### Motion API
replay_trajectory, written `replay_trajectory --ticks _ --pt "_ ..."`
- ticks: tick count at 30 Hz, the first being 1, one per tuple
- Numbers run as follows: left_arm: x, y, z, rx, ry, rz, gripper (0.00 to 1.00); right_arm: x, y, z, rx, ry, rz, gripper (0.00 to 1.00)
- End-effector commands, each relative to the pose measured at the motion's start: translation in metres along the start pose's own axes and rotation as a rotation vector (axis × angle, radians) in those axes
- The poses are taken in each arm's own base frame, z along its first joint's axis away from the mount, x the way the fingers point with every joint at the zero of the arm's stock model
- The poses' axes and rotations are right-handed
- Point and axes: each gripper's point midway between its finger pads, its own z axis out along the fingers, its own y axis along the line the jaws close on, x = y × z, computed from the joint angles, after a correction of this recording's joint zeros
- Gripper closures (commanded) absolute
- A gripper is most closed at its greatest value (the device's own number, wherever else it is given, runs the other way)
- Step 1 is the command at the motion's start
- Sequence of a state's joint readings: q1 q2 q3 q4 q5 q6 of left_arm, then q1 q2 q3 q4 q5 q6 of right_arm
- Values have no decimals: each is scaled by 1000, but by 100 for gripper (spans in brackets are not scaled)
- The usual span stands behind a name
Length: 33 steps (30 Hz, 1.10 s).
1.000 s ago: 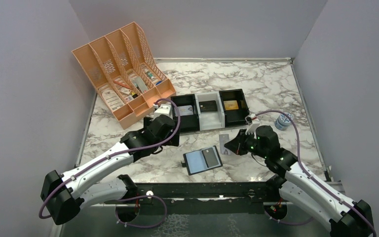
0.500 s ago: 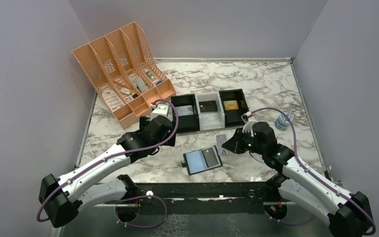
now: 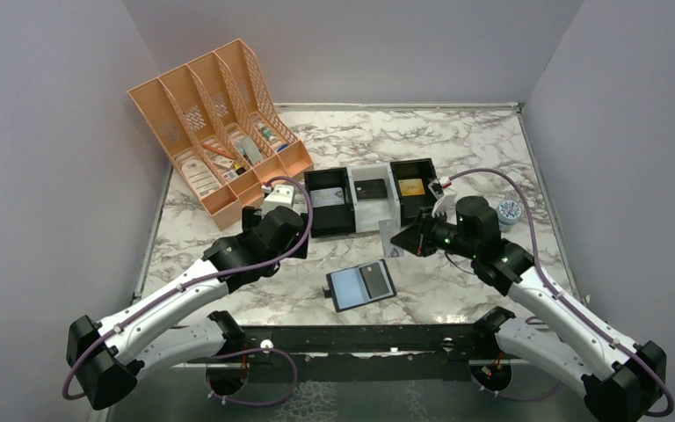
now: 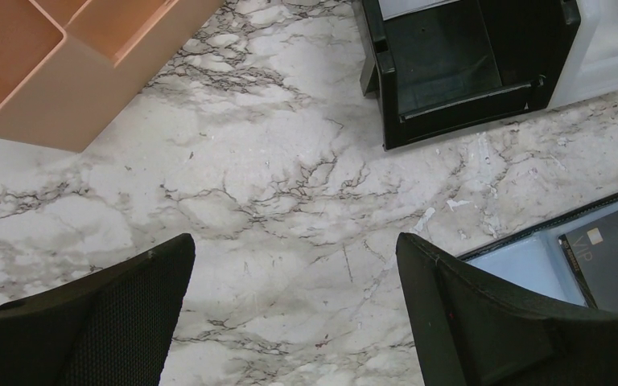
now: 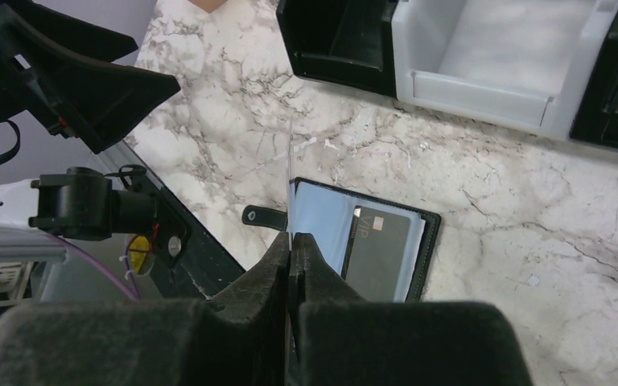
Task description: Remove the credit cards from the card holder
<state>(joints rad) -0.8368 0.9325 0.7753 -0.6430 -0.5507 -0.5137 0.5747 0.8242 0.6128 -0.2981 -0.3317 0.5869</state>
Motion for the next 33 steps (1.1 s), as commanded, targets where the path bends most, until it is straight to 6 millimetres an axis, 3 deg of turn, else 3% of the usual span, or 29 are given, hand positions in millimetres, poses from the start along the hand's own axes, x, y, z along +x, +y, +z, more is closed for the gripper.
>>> replay_trajectory --ticks 1,6,9,13,17,22,27,33 --pt "-9 10 -5 -31 -38 -20 1 -15 19 -11 -55 -10 -65 99" --pt "-6 7 -5 -20 -27 -33 1 -44 27 -12 -57 -101 -141 99" --pt "-5 9 -4 -32 -22 -25 1 -60 30 -2 -55 -127 -169 99" --pt "-3 6 -1 -21 -2 -41 1 -76 38 23 -97 -100 -221 99" --pt "-3 7 7 -9 23 -49 1 -96 33 52 -91 -116 -302 99" --pt "-8 10 25 64 75 -149 1 -118 33 89 -109 -156 -535 99" --pt "-20 42 32 26 37 -282 1 -115 34 138 -135 -147 -861 99" --pt "-26 63 25 -63 -29 -329 1 -92 23 172 -142 -85 -1283 99"
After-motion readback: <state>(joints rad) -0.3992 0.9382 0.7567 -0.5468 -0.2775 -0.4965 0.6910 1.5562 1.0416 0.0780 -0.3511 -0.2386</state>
